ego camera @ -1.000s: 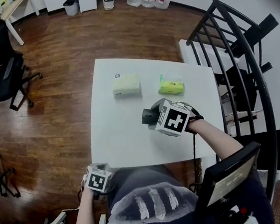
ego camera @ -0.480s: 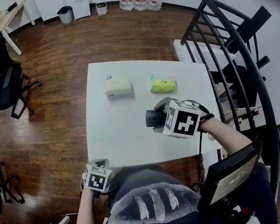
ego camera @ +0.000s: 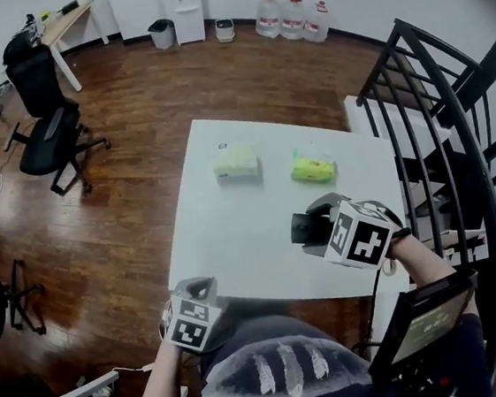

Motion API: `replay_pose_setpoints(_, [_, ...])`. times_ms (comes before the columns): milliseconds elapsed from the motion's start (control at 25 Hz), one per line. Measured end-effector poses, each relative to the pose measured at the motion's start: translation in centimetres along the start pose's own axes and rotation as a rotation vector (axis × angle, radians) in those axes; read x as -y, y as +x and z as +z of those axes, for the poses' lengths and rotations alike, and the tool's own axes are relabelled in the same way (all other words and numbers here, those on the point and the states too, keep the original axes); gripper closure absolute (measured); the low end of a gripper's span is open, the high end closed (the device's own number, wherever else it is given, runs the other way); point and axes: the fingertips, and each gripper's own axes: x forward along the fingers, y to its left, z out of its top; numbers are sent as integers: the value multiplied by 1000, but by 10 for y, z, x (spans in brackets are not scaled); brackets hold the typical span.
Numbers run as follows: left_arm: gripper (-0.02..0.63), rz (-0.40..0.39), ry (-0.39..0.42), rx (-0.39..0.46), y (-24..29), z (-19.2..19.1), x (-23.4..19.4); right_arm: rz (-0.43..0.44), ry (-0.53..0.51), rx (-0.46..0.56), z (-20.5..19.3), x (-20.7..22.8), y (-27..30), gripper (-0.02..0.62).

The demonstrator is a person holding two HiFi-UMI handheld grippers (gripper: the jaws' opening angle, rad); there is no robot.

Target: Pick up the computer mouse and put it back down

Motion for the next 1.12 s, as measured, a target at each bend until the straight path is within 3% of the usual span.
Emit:
replay_pose_setpoints(160, [591,31,-6,32,-11,12,16,22,-15,16,-10,-5,-8,306])
replay_pose_setpoints(320, [591,38,-24,56,-30,-3,17,33,-4,3,-9,-22,5,305])
replay_pose_setpoints(520, [591,138,-21,100,-61,-13,-4,28,-29,10,17,-26,12,305])
replay_pose_setpoints(800, [591,185,9,146,-87,-13,-40,-33,-8,30,46,-26,4,305])
replay_pose_setpoints(1120, [591,150,49,177,-81,-18,-61,-61,-12,4,68,-36,16,305])
